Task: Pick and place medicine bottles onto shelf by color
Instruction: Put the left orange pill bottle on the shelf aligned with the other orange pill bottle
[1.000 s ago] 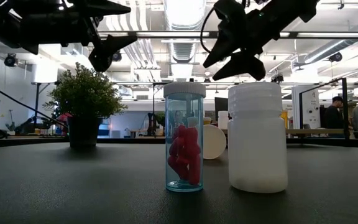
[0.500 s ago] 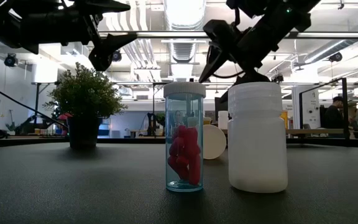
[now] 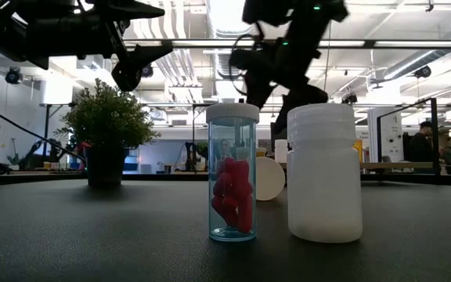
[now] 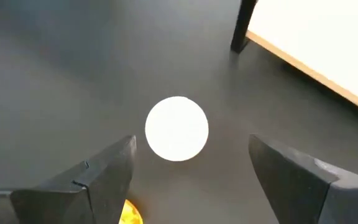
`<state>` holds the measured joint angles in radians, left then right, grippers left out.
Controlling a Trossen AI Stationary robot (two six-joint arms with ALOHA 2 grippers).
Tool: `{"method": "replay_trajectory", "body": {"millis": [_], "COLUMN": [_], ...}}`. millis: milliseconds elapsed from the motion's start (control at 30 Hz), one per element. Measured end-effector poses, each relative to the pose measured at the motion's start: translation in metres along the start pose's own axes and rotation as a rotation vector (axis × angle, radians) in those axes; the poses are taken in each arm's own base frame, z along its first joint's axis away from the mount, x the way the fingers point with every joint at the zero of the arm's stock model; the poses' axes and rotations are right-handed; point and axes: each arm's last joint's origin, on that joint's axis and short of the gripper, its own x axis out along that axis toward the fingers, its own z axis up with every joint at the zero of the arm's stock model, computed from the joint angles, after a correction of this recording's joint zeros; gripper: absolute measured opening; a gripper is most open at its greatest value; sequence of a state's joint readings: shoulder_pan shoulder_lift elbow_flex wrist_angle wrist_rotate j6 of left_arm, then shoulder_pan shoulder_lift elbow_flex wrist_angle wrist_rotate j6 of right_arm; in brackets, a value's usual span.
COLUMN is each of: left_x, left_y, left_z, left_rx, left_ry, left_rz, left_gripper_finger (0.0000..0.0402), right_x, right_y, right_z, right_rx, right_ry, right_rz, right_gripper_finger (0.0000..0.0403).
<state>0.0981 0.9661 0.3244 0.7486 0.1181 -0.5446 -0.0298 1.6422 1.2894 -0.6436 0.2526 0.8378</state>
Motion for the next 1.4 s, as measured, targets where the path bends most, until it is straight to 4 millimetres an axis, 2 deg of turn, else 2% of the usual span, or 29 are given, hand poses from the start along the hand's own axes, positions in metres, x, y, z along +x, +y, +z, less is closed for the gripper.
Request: {"method": "replay_trajectory", "body": {"millis": [267, 600, 1400], "left_x": [-0.002, -0.013, -0.014], "left_y": [0.001, 0.005, 0.005], "left_z": [-0.002, -0.011, -0.011], "left_rx": [-0.003, -0.106, -0.105], "left_ry": [0.005, 0.016, 0.013], "left_rz": [-0.002, 0.006, 0.007], "left_gripper_finger": [0.0267, 0.0267, 0.0267], "right_x": [0.022, 0.026, 0.036], "right_y": [0.019, 0.013, 0.009], "right_z": [0.018, 0.023, 0.017], "right_rx": [-0.071, -0.063, -0.044], "right_ry": [0.119, 0.125, 0.117], "right_rz": [0.013, -0.018, -0.013], "right_gripper_finger": [0.0302, 0.0302, 0.0302]}}
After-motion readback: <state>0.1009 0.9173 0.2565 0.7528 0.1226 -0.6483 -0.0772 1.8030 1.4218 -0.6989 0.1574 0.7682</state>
